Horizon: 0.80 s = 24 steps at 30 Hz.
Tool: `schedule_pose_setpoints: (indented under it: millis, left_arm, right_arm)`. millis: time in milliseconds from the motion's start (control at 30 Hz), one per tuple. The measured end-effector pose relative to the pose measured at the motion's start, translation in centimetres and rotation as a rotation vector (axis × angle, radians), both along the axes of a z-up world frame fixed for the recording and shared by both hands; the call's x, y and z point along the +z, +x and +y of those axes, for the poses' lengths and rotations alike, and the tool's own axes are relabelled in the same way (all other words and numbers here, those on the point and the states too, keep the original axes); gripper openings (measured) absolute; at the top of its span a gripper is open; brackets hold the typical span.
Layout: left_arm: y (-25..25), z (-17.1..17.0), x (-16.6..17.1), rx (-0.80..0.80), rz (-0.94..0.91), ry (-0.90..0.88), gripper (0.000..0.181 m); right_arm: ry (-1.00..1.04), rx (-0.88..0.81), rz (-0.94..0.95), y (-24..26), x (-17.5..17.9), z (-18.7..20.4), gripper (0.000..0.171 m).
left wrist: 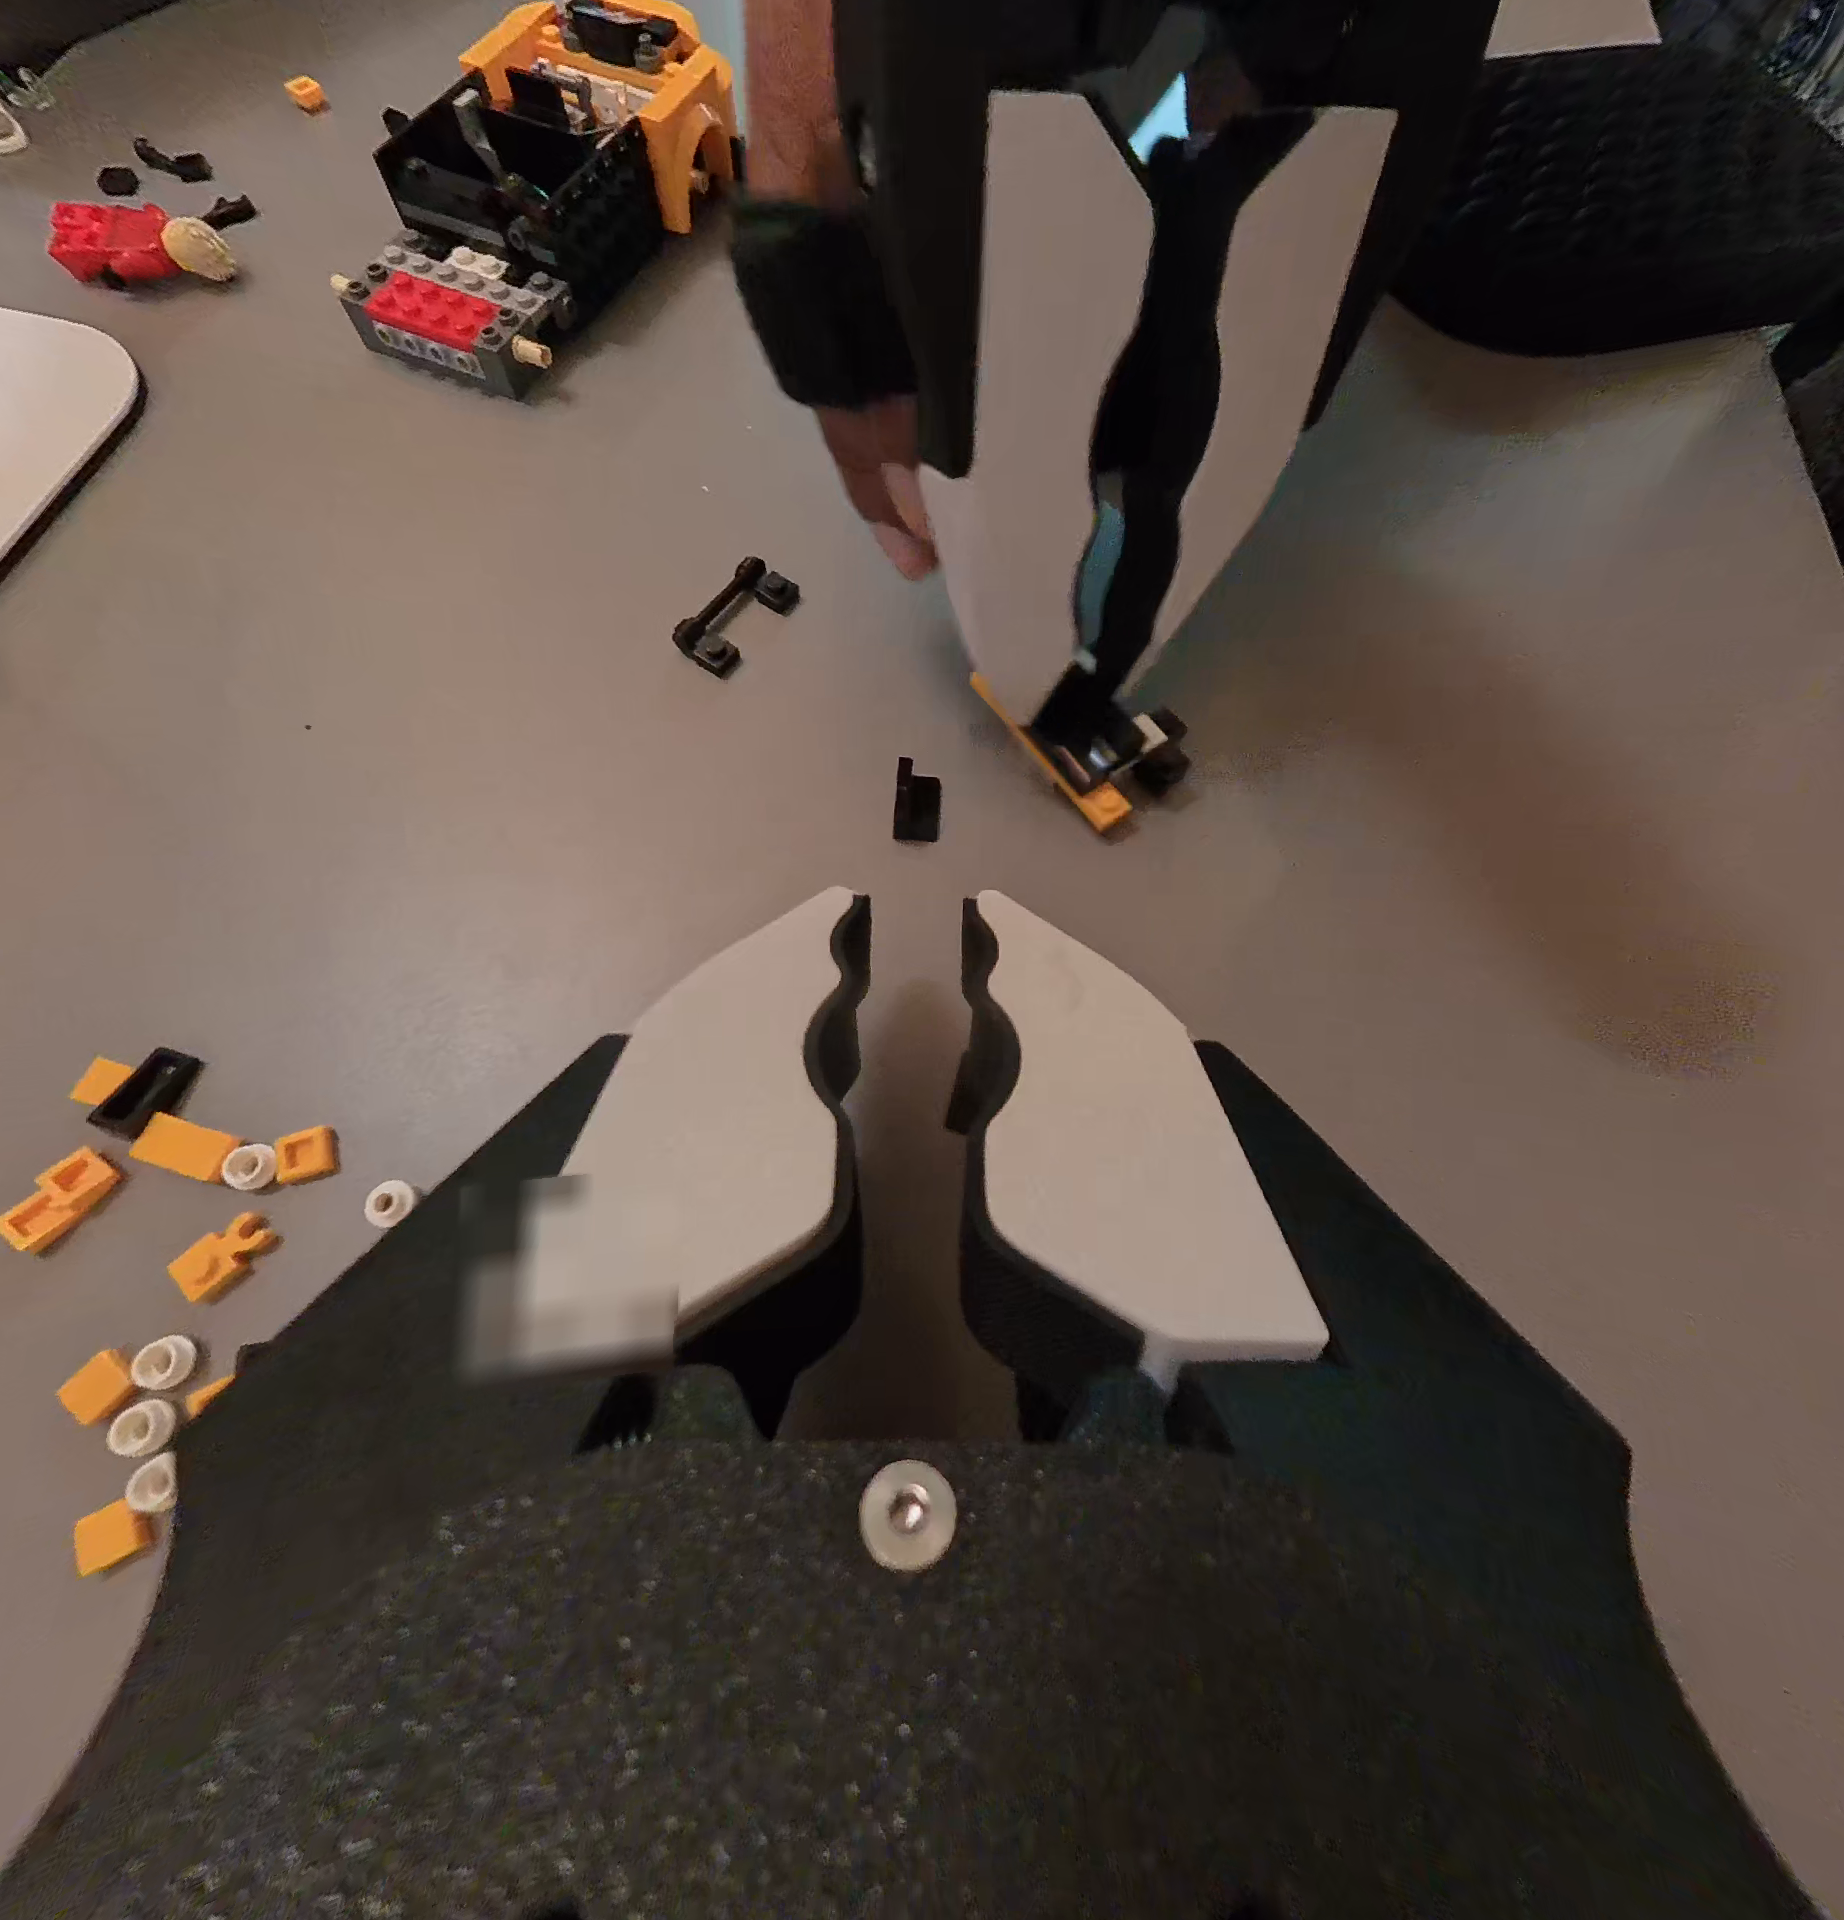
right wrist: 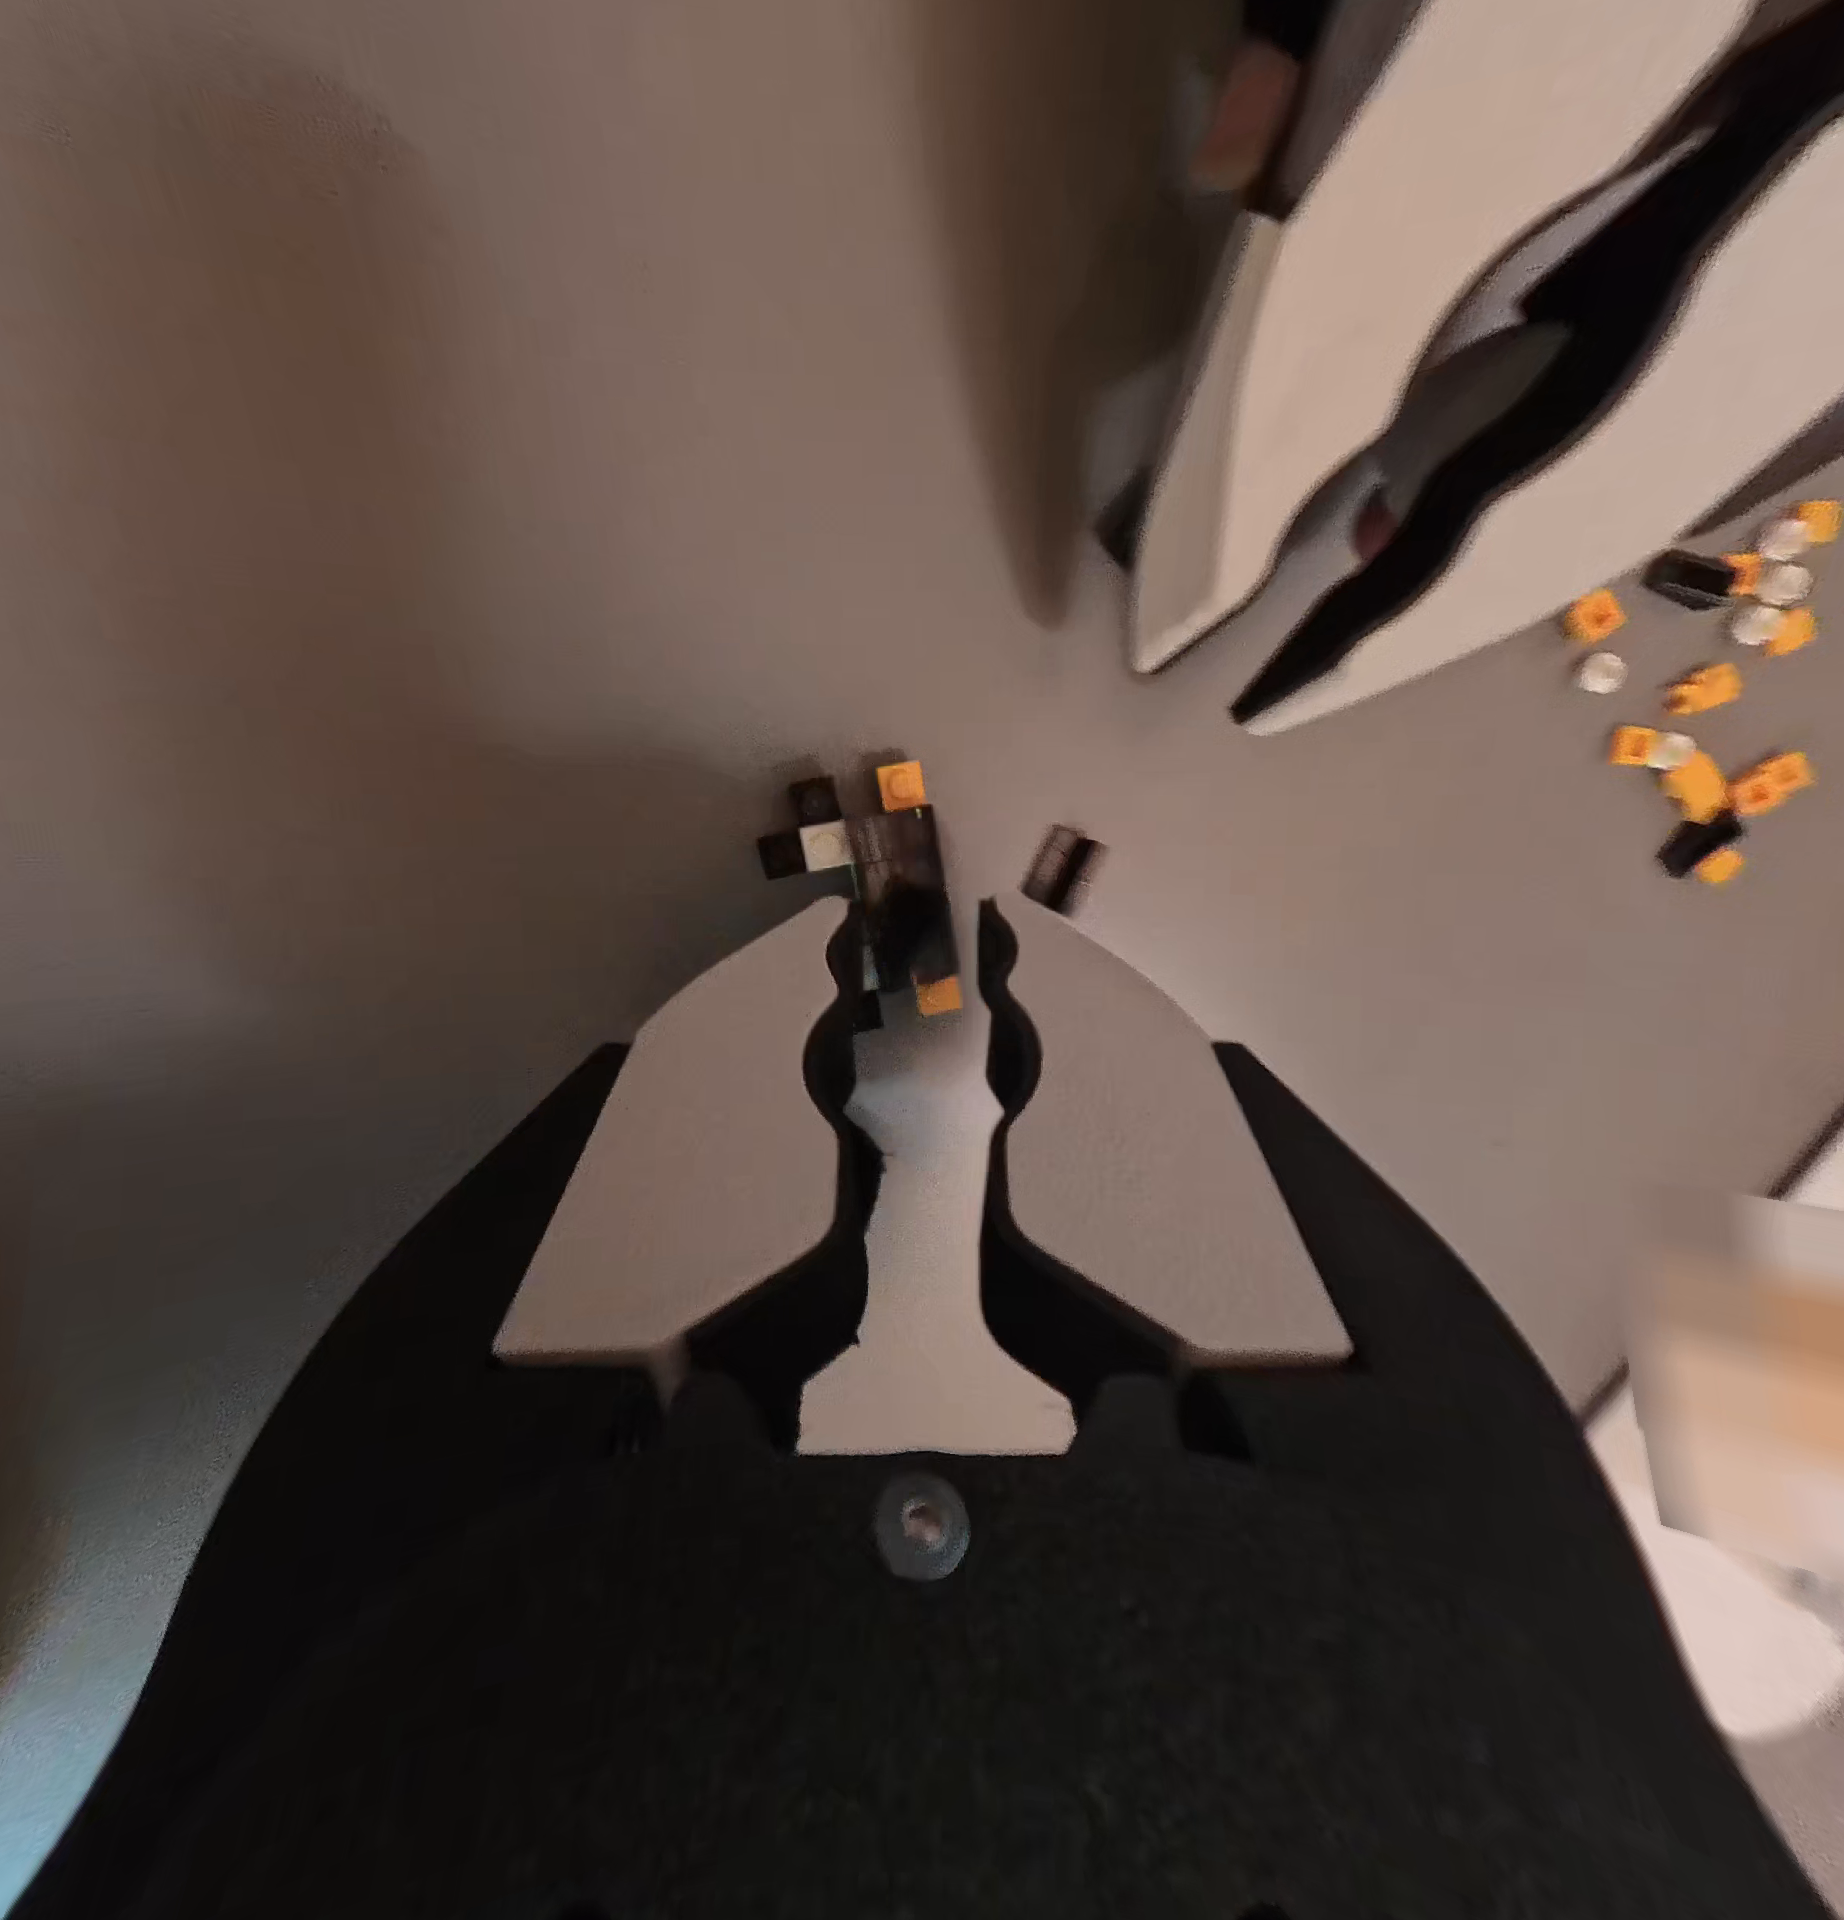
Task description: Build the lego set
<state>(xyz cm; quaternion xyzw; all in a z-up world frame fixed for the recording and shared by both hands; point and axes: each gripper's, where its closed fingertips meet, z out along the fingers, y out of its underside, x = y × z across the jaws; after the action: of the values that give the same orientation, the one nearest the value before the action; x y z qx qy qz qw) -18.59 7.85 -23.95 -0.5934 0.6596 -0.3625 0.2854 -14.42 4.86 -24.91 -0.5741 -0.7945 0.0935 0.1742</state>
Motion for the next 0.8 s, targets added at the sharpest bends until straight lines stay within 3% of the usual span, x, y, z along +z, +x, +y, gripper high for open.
schedule_pose_setpoints:
  millis: [200,267,400,467,633,800]
  left_arm:
    - [0.0,-0.4,0.1,-0.013,-0.003,0.003,0.016]
    - [0.0,-0.3,0.2,-0.011,-0.003,0.004,0.016]
    - [0.1,-0.1,0.2,-0.003,-0.003,0.010,0.015]
    - [0.1,-0.1,0.2,-0.001,-0.004,0.008,0.015]
    - [0.3,-0.4,0.2,-0.013,-0.001,0.005,0.015]
    - [0.2,-0.4,0.5,-0.012,-0.010,0.011,0.015]
  right_arm:
    - [0.056,-0.272,0.126,0.2,2.7,2.0,0.031]
    - [0.023,-0.422,0.150,0.7,2.3,1.3,0.039]
    - [-0.132,-0.789,0.225,0.8,0.6,-1.2,0.072]
    - [-0.150,-0.921,0.267,0.6,-0.3,-1.9,0.074]
    - [-0.116,-0.998,0.322,-0.1,-1.0,-1.4,0.067]
    - [-0.089,-0.825,0.275,-0.3,-0.7,-0.6,0.042]
